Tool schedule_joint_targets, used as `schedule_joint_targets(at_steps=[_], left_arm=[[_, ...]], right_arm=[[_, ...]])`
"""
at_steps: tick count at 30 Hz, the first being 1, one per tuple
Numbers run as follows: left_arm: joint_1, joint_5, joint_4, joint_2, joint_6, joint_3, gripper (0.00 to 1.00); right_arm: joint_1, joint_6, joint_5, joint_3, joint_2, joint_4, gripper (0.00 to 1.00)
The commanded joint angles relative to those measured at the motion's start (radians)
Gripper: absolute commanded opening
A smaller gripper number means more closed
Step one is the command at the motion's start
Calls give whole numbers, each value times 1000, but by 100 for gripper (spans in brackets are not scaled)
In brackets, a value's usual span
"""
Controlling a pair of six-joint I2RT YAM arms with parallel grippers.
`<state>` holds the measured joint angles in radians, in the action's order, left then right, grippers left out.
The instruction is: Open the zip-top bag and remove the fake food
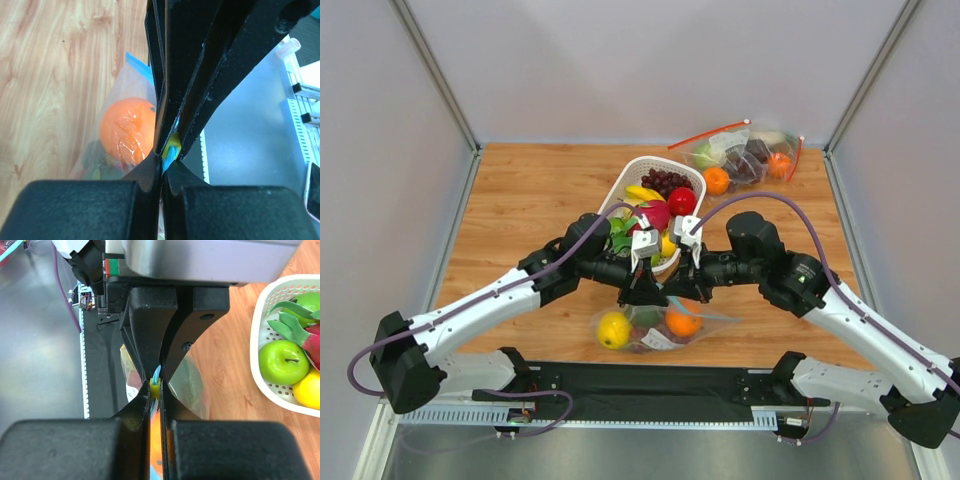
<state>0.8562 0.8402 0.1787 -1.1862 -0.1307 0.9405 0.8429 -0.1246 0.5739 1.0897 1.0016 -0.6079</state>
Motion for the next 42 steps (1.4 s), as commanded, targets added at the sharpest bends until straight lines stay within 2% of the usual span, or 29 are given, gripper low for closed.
schedule_joint_targets(at_steps=[1, 5, 10, 17, 25, 42], left_arm=[[-3, -53, -48, 54, 19, 17, 0], [-16, -134, -99, 102, 0, -19, 0], [-60, -151, -166, 152, -38, -54, 0], [-127, -181, -124, 197, -38, -83, 0], [-213, -320, -39, 287, -41, -129, 0], [-322, -633, 105, 399, -101, -186, 0]], right_arm=[[-1, -12, -22, 9, -26, -13, 0], [1, -12, -32, 3, -23, -29, 0], [-1, -21, -61, -7, -21, -41, 0], [-1, -37, -94, -13, -27, -53, 0], [-2, -38, -106, -22, -17, -43, 0], [-2, -35, -109, -28, -4, -49, 0]])
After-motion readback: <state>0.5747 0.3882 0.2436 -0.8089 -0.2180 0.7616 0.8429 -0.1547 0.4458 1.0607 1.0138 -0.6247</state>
